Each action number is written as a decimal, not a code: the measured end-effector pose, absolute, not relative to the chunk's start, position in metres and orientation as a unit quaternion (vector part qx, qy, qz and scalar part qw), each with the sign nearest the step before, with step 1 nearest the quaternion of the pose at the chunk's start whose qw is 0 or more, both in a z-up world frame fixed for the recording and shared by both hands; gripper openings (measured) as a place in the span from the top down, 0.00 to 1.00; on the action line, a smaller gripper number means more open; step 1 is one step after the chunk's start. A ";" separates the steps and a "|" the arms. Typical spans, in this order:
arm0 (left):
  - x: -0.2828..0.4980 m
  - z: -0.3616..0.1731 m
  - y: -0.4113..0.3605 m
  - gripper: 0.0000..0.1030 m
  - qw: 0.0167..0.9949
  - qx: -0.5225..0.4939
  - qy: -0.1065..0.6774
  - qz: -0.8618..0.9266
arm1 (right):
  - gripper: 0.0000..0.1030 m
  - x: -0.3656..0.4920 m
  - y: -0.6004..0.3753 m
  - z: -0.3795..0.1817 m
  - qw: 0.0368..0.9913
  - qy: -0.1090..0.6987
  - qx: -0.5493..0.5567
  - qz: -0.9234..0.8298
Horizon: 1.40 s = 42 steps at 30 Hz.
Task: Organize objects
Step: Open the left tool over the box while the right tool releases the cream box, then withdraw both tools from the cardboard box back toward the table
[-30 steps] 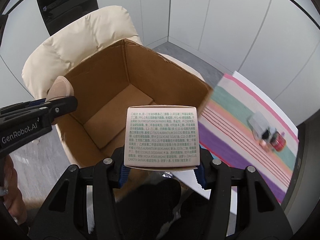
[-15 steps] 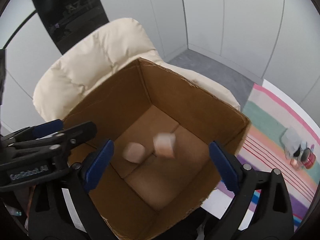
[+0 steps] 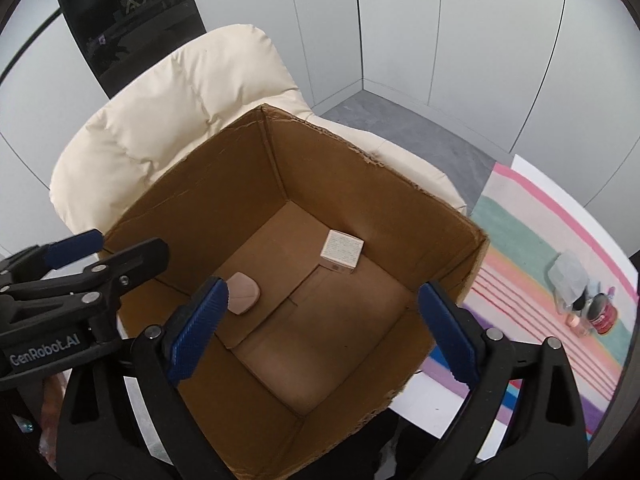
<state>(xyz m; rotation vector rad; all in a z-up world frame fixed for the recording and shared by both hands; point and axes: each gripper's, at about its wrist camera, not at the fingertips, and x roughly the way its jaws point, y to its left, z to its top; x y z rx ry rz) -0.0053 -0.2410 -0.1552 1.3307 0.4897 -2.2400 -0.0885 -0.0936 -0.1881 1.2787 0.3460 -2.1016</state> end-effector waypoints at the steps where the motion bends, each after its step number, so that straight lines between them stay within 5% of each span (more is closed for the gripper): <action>1: -0.004 -0.153 -0.241 0.14 0.245 0.486 0.176 -0.820 | 0.05 -0.089 -0.093 -0.187 0.320 0.135 0.486 -0.802; 42: 0.112 -0.121 -0.138 0.14 0.198 0.484 0.158 -0.837 | 0.05 0.028 0.033 -0.146 0.293 0.123 0.467 -0.825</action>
